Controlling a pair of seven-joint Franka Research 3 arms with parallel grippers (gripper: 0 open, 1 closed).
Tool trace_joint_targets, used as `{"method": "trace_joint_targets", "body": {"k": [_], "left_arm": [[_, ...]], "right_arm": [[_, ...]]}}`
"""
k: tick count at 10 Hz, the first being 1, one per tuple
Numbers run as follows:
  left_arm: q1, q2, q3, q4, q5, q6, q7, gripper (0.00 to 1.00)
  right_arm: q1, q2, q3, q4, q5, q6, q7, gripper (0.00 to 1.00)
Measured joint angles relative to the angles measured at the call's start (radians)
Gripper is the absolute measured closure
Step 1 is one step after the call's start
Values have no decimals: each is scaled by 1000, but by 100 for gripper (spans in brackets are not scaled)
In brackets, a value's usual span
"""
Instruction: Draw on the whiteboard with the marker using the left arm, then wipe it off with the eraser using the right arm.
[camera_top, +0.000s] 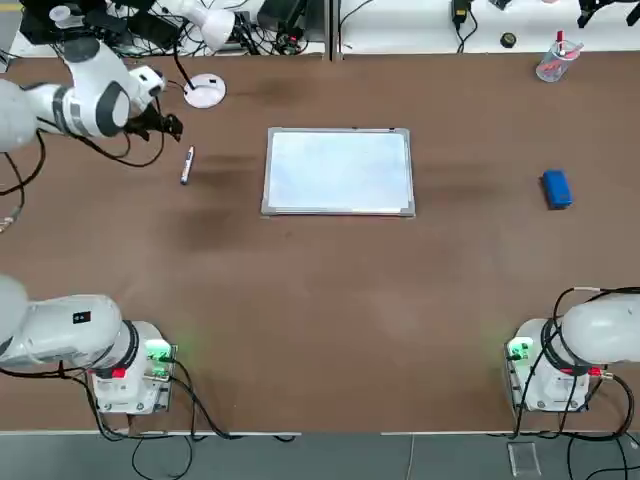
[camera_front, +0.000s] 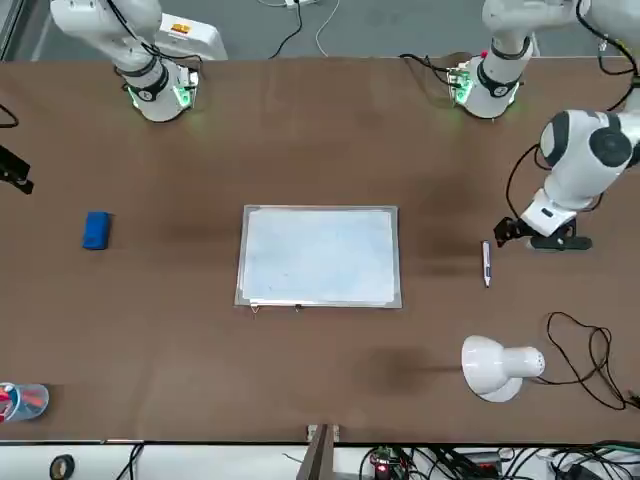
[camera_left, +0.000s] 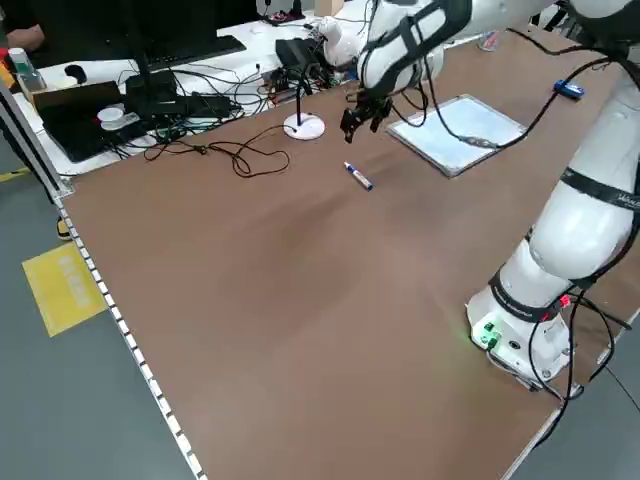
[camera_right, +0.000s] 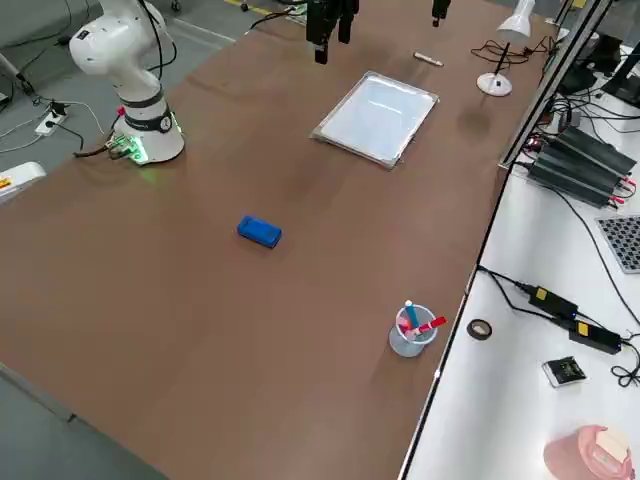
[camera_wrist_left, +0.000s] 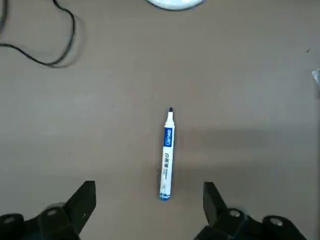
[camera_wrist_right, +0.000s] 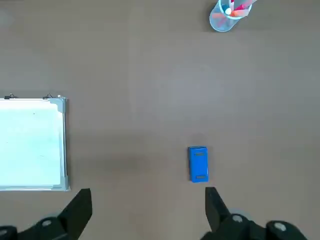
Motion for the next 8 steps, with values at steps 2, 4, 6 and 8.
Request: {"method": "trace_joint_targets", "body": {"k": [2,4,6,8], "left_arm": [[0,68,0,3,18,56,0,15],[1,122,1,12,38,80,-1,20],[1,152,0,20,43,84,-1,24],[1,168,0,24,46,84,-1,27]], "right_arm": [[0,0,0,0,0,0,0,0],[1,0,0,0,0,4,0,0],[3,0,2,0,0,8,0,0],[5,0,4,0,0,13,0,0]]}}
